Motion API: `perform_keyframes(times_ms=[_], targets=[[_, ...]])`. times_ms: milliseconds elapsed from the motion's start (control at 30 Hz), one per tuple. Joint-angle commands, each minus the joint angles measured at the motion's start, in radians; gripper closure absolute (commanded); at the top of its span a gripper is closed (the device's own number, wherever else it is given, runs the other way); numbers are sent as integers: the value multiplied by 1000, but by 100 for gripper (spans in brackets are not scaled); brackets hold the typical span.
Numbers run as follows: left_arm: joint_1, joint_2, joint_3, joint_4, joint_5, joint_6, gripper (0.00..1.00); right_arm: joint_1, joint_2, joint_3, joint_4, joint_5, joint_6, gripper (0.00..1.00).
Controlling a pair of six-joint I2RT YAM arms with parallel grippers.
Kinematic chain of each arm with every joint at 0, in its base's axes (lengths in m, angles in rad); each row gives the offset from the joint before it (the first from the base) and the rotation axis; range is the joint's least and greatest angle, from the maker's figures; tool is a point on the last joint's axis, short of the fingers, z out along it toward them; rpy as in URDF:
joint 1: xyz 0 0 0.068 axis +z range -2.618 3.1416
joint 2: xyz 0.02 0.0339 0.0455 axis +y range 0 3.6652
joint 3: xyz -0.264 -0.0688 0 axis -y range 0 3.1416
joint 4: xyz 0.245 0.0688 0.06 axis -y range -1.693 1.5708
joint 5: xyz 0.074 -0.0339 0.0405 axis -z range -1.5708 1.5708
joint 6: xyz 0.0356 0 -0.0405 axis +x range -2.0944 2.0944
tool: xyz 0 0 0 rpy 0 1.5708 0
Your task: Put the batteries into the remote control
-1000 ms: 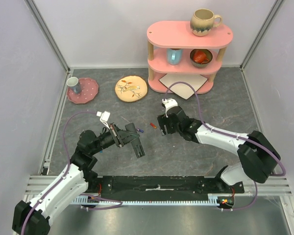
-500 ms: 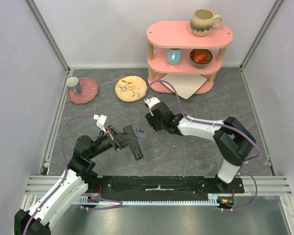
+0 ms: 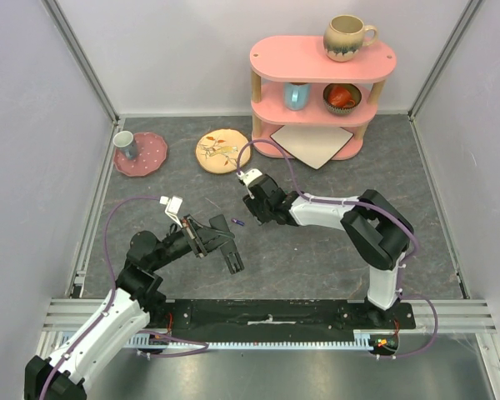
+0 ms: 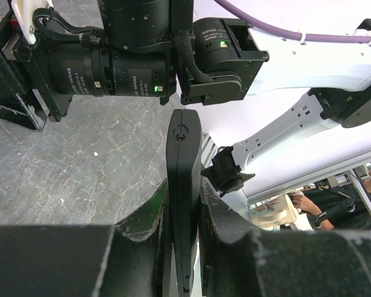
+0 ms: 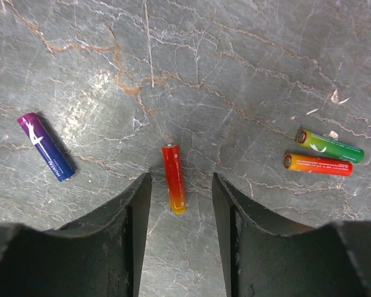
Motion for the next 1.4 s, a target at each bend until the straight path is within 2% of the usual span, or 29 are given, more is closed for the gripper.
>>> perform_keyframes(times_ms=[0, 433, 500, 567, 667, 900, 1100, 1367], targets=[[6, 0, 0, 16, 12, -15, 98, 1, 21, 37, -3, 1, -15, 49], [6, -23, -3, -1, 15, -16, 98, -10, 46, 37, -20, -16, 25, 61], [6, -24, -3, -3, 12, -16, 98, -14, 41, 25, -21, -25, 49, 61], [5, -24, -3, -3, 12, -16, 98, -16, 40, 20, -18, -44, 59, 55], [6, -20, -4, 3, 12, -21, 98, -16, 40, 29, -18, -47, 56, 53], [6, -32, -9, 2, 11, -27, 98, -36, 58, 48, -26, -82, 42, 56], [6, -37, -18, 5, 5, -32, 98, -63, 67, 32, -16, -131, 66, 66], [6, -23, -24, 22, 5, -39, 98, -73, 11, -43, 10, -113, 137, 78]])
